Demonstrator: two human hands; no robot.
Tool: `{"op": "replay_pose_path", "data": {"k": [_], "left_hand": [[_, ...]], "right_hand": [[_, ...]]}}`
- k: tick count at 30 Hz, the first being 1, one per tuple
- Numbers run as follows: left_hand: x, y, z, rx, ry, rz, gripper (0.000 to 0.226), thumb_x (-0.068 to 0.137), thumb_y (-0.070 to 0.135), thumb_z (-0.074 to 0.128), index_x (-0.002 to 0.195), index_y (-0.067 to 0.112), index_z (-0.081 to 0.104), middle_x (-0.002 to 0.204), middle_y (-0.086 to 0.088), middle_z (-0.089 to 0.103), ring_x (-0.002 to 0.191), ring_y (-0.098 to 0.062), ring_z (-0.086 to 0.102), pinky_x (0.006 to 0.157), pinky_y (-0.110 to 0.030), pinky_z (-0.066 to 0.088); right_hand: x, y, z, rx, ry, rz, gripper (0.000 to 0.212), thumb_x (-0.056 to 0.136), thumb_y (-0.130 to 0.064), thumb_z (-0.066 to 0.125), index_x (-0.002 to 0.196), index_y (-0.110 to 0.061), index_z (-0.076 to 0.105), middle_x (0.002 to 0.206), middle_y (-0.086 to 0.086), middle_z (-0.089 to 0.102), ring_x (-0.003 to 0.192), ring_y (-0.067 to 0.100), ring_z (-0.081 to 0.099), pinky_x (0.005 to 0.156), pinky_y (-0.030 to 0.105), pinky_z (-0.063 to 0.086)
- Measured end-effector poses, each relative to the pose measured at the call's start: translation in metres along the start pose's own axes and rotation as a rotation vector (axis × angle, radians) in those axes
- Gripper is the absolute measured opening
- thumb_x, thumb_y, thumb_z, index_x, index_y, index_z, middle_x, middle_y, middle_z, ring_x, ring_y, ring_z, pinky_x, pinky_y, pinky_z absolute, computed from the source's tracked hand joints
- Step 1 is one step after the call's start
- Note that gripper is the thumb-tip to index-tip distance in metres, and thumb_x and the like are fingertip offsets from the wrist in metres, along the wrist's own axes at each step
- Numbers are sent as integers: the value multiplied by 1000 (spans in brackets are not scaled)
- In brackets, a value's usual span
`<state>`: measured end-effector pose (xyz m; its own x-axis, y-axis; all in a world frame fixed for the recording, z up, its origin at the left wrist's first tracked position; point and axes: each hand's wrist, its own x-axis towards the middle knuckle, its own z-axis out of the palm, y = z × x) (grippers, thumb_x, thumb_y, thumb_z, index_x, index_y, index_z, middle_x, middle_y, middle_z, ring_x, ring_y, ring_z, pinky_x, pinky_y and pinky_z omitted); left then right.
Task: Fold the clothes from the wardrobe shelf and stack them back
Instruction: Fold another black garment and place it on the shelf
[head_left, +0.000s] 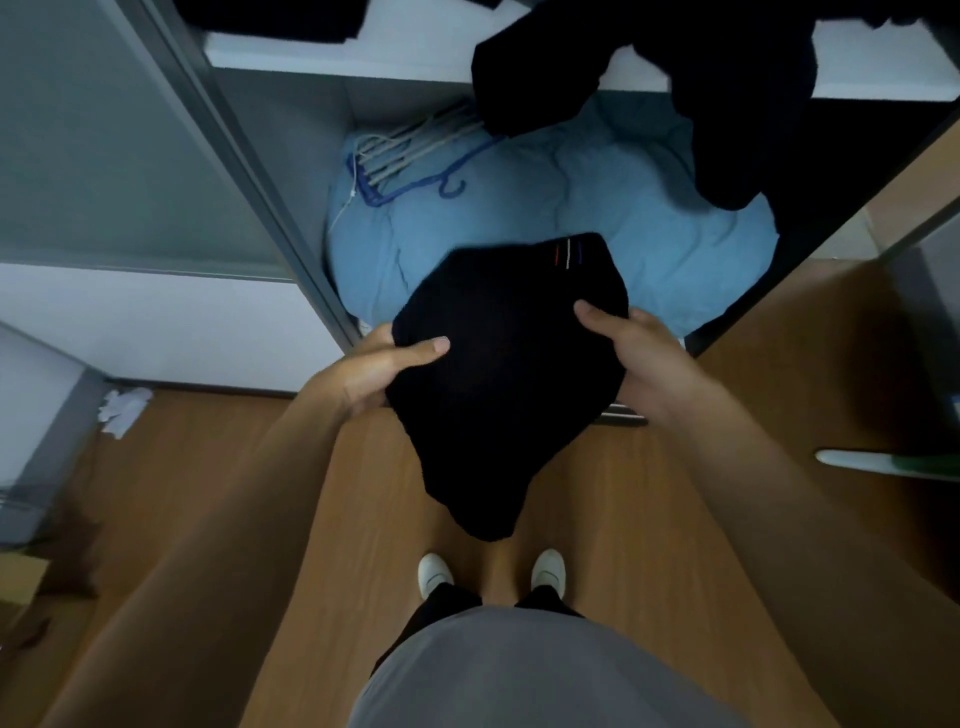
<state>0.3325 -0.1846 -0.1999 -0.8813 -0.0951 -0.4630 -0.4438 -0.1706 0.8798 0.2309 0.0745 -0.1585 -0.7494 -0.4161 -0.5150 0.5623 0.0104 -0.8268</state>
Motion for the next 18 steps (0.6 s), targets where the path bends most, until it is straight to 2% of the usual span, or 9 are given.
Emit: {"op": "replay_pose_path", "data": {"k": [1, 3, 4, 6, 9, 12, 14, 16, 18], "left_hand": [[1, 1, 3, -29, 13, 24, 43, 79, 34, 80, 118, 19, 69, 115, -2, 74, 111, -23, 69, 86, -30, 58], [4, 11, 7, -162, 47, 70, 26, 85, 20, 75, 110, 14, 75, 112, -9, 75, 104, -24, 72, 79, -29, 59], [5, 19, 7, -224, 36, 90, 23, 84, 18, 73, 106, 13, 77, 110, -11, 75, 101, -25, 72, 78, -29, 59], [8, 33, 4, -281, -23, 109, 22, 85, 19, 72, 105, 12, 78, 112, -12, 74, 102, -24, 72, 80, -30, 58], [9, 39, 3, -334, -17, 62, 31, 87, 37, 71, 109, 16, 78, 120, -9, 72, 110, -23, 69, 82, -30, 58], [7, 12, -7, -456, -37, -21, 48, 86, 61, 61, 113, 25, 77, 128, -2, 69, 118, -17, 65, 85, -29, 58], [-3, -17, -13, -376, -48, -104, 45, 81, 61, 61, 108, 30, 78, 121, 4, 72, 113, -12, 67, 83, -25, 57], [-8, -40, -14, -151, -31, -164, 31, 80, 41, 73, 102, 21, 78, 108, -1, 76, 109, -21, 69, 79, -24, 57], [-6, -45, -10, -38, 42, -135, 21, 83, 23, 74, 100, 11, 74, 98, -7, 77, 102, -28, 69, 75, -25, 57]], "right_hand": [[-1, -7, -2, 10, -8, 36, 29, 93, -25, 67, 117, -9, 71, 110, 9, 74, 94, 23, 74, 76, 35, 61], [-4, -17, -11, 79, -51, 19, 29, 93, -29, 65, 113, -9, 74, 116, 9, 72, 99, 22, 72, 88, 35, 59], [-7, -18, -15, 149, -96, -38, 33, 93, -33, 64, 116, -10, 73, 121, 8, 70, 108, 21, 69, 96, 34, 55], [-14, -5, -18, 211, -170, -108, 39, 91, -39, 61, 121, -15, 69, 125, 4, 69, 119, 20, 64, 101, 34, 52], [-16, 28, -2, 174, -121, -74, 52, 81, -34, 68, 131, -21, 58, 124, -1, 70, 116, 17, 65, 107, 40, 47], [-9, 41, 13, 297, -136, -24, 56, 91, -24, 65, 143, -14, 49, 138, 7, 61, 126, 22, 59, 108, 40, 45], [-4, 39, 17, 296, -109, 32, 44, 96, -25, 62, 138, -12, 56, 133, 8, 64, 121, 23, 63, 101, 37, 51], [2, 33, 14, 248, -52, 136, 37, 97, -27, 62, 128, -9, 64, 123, 9, 69, 107, 23, 69, 91, 35, 57], [3, 29, 1, 193, -27, 223, 33, 98, -29, 59, 122, -6, 67, 119, 10, 69, 100, 24, 70, 89, 35, 57]]}}
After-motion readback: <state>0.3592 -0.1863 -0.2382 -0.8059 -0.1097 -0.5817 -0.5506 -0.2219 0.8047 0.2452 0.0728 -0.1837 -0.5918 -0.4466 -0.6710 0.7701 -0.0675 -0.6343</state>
